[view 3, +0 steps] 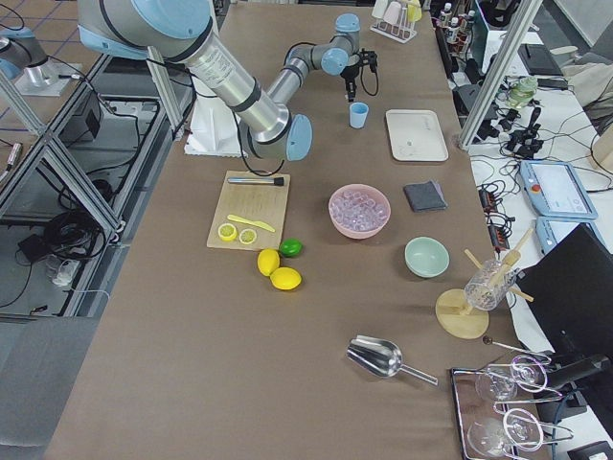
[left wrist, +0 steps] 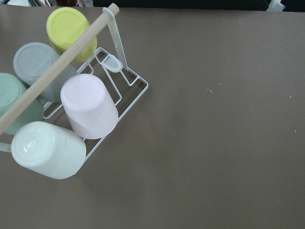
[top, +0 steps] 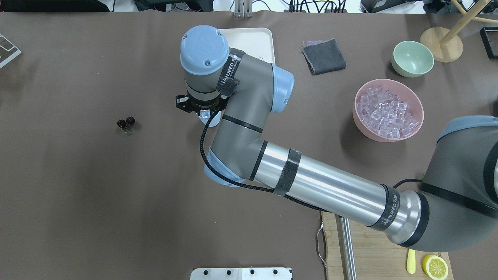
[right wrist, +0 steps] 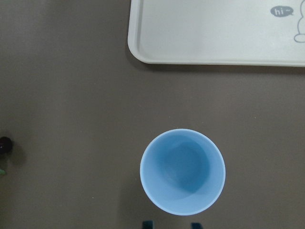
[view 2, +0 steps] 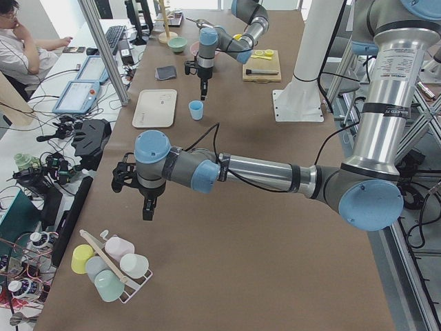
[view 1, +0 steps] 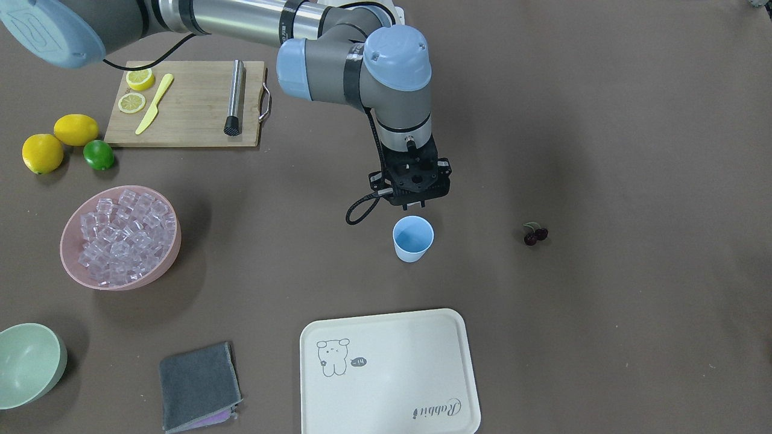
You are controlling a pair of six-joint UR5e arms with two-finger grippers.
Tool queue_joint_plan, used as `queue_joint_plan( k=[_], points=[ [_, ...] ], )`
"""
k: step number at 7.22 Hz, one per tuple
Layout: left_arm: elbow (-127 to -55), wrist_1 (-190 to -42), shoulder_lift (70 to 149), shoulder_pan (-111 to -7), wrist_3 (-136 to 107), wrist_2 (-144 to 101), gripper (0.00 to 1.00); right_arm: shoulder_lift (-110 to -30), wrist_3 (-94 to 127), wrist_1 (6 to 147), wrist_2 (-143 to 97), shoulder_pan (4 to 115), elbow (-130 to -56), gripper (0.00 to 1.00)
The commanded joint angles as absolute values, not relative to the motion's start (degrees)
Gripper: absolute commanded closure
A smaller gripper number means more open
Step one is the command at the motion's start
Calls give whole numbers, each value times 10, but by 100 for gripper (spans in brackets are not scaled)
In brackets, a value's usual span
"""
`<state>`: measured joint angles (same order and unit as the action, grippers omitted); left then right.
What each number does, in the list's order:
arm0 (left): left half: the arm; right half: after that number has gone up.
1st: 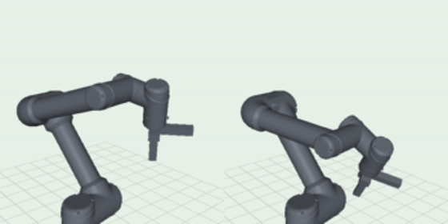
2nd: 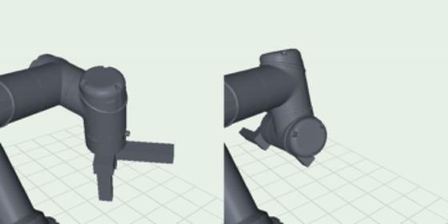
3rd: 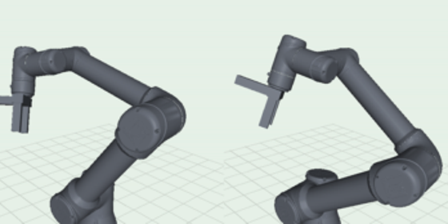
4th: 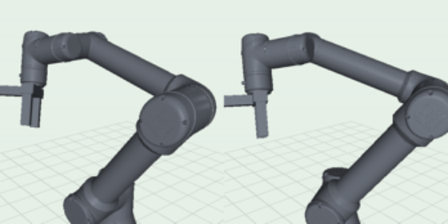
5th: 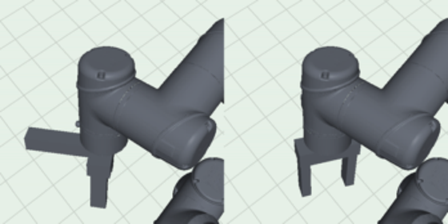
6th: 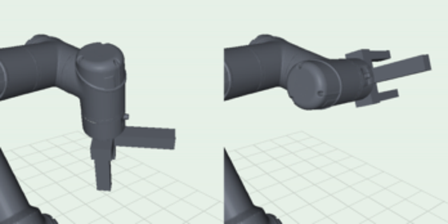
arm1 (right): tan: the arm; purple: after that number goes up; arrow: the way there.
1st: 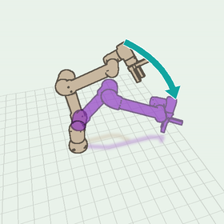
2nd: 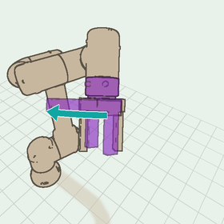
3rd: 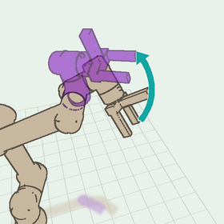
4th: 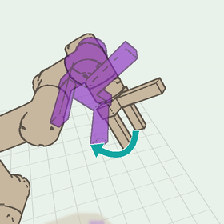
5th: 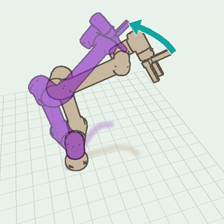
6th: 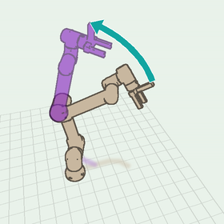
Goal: Put ice and cherries in cup
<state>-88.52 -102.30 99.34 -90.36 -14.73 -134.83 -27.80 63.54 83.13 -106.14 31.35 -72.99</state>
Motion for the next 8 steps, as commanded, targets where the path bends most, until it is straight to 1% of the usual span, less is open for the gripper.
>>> queue_joint_plan(
  k=[1,2,3,4,5,6,7,8],
  points=[
    [-885,-1023,996,-902,-150,-1348,2,-277,636,776,-1042,316,-698,100],
    [-883,-1023,996,-901,-149,-1348,2,-278,636,740,-1035,321,-667,100],
    [-881,-1023,996,-901,-149,-1348,2,-278,636,717,-1028,322,-650,100],
    [-881,-1023,996,-900,-149,-1348,2,-277,636,715,-1028,322,-650,100],
    [-880,-1023,998,-900,-147,-1347,2,-282,632,715,-1027,321,-649,98],
    [-880,-1023,1004,-900,-148,-1347,2,-282,631,714,-1027,321,-650,71],
    [-882,-1023,1002,-900,-149,-1348,2,-282,631,714,-1027,321,-650,32],
    [-881,-1023,1002,-900,-149,-1348,2,-283,623,714,-1024,321,-653,7]
  ],
)
